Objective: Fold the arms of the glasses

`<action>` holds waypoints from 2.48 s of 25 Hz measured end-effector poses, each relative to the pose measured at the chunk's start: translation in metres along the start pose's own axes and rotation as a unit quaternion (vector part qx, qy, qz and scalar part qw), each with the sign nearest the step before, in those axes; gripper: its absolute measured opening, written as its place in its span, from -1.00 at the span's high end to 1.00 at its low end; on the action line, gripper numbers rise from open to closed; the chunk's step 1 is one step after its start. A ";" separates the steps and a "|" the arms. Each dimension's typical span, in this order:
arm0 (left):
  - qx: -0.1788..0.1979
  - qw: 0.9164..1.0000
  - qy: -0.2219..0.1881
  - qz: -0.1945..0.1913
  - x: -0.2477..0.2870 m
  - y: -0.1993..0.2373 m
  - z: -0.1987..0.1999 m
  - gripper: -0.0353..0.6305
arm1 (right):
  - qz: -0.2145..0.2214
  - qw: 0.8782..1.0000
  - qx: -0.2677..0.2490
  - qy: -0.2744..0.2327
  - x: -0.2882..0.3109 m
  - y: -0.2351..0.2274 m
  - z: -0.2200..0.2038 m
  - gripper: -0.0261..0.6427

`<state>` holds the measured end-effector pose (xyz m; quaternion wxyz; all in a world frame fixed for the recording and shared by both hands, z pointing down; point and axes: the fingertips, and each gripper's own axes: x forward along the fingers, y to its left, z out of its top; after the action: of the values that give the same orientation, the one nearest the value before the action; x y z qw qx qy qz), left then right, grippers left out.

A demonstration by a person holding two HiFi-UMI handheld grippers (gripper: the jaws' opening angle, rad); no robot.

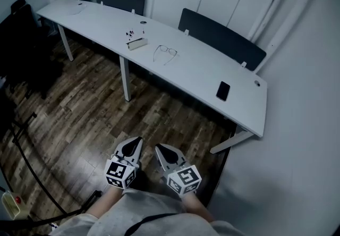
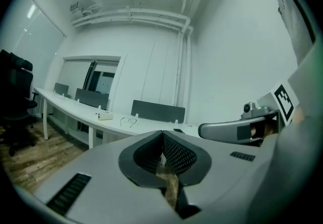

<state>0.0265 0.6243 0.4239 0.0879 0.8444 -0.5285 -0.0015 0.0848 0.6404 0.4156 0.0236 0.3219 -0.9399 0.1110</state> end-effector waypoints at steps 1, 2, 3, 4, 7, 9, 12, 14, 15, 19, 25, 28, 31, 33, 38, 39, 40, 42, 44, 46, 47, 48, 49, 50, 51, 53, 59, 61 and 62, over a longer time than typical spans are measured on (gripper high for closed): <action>0.001 1.000 0.000 -0.002 0.013 0.012 0.006 0.85 | -0.003 1.000 0.002 -0.002 0.014 -0.009 0.006 0.86; 0.001 1.000 -0.001 -0.004 0.026 0.025 0.012 0.85 | -0.006 1.000 0.003 -0.004 0.028 -0.018 0.013 0.86; -0.001 1.000 -0.002 -0.005 0.038 0.038 0.018 0.85 | -0.008 1.000 0.004 -0.005 0.042 -0.027 0.019 0.86; -0.002 1.000 -0.001 -0.008 0.050 0.050 0.022 0.85 | -0.009 1.000 0.005 -0.005 0.056 -0.034 0.023 0.86; 0.000 1.000 0.004 -0.020 0.080 0.082 0.031 0.85 | -0.020 1.000 0.010 -0.003 0.095 -0.055 0.031 0.86; 0.001 1.000 0.008 -0.029 0.101 0.102 0.035 0.85 | -0.031 0.999 0.016 -0.004 0.119 -0.072 0.035 0.86; 0.001 0.999 0.011 -0.040 0.130 0.133 0.041 0.85 | -0.045 0.999 0.023 -0.006 0.153 -0.095 0.041 0.86; 0.002 0.999 0.011 -0.047 0.149 0.152 0.045 0.85 | -0.053 0.998 0.024 -0.008 0.174 -0.109 0.045 0.86; 0.002 0.999 0.011 -0.050 0.158 0.161 0.046 0.85 | -0.057 0.998 0.025 -0.008 0.184 -0.116 0.046 0.86; 0.000 0.998 0.011 -0.060 0.187 0.193 0.049 0.85 | -0.068 0.997 0.025 -0.010 0.220 -0.136 0.050 0.86; -0.013 0.998 0.019 -0.056 0.205 0.227 0.039 0.85 | -0.080 0.997 0.025 -0.002 0.251 -0.154 0.045 0.86; -0.025 0.998 0.024 -0.048 0.214 0.240 0.033 0.85 | -0.082 0.996 0.026 0.001 0.260 -0.164 0.044 0.86; -0.027 0.998 0.026 -0.048 0.224 0.246 0.033 0.85 | -0.086 0.996 0.031 0.006 0.268 -0.175 0.043 0.86; -0.025 0.998 0.026 -0.050 0.233 0.252 0.035 0.85 | -0.089 0.995 0.037 0.003 0.277 -0.187 0.046 0.86; -0.031 0.998 0.027 -0.036 0.267 0.280 0.036 0.85 | -0.074 0.997 0.037 -0.004 0.310 -0.217 0.055 0.86; -0.029 0.999 0.027 -0.035 0.276 0.285 0.038 0.85 | -0.071 0.997 0.036 -0.006 0.317 -0.224 0.057 0.86; -0.027 0.999 0.027 -0.035 0.286 0.289 0.041 0.85 | -0.069 0.997 0.036 -0.007 0.325 -0.233 0.060 0.86; -0.024 0.999 0.028 -0.036 0.307 0.297 0.045 0.85 | -0.068 0.997 0.037 -0.008 0.340 -0.254 0.066 0.86; -0.021 0.999 0.031 -0.036 0.328 0.305 0.048 0.85 | -0.066 0.997 0.035 -0.008 0.354 -0.273 0.072 0.86; -0.021 0.998 0.036 -0.037 0.350 0.313 0.049 0.85 | -0.067 0.997 0.032 -0.006 0.366 -0.292 0.076 0.86; -0.021 0.998 0.039 -0.037 0.361 0.316 0.050 0.85 | -0.069 0.997 0.033 -0.005 0.372 -0.303 0.078 0.86; -0.021 0.998 0.043 -0.038 0.371 0.320 0.050 0.85 | -0.071 0.997 0.035 -0.003 0.376 -0.313 0.078 0.86; -0.022 0.998 0.047 -0.039 0.381 0.323 0.049 0.85 | -0.074 0.997 0.038 -0.001 0.381 -0.323 0.078 0.86; -0.022 0.998 0.050 -0.041 0.391 0.326 0.049 0.85 | -0.077 0.996 0.041 0.002 0.384 -0.334 0.078 0.86; -0.023 0.997 0.052 -0.042 0.401 0.328 0.050 0.85 | -0.079 0.996 0.044 0.004 0.388 -0.344 0.078 0.86; -0.023 0.997 0.055 -0.044 0.421 0.333 0.050 0.85 | -0.084 0.995 0.048 0.006 0.396 -0.363 0.078 0.86; -0.027 0.996 0.071 -0.048 0.474 0.352 0.045 0.85 | -0.089 0.995 0.024 0.031 0.422 -0.411 0.076 0.86; -0.032 0.996 0.072 -0.052 0.491 0.359 0.043 0.85 | -0.092 0.995 -0.001 0.045 0.428 -0.429 0.072 0.86; -0.033 0.995 0.073 -0.053 0.499 0.362 0.042 0.85 | -0.093 0.994 -0.011 0.053 0.430 -0.437 0.069 0.86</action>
<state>-0.0800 0.0185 0.4819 0.1542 0.8657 -0.4747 0.0379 0.0135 0.0311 0.4826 0.0873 0.4015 -0.9044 0.1149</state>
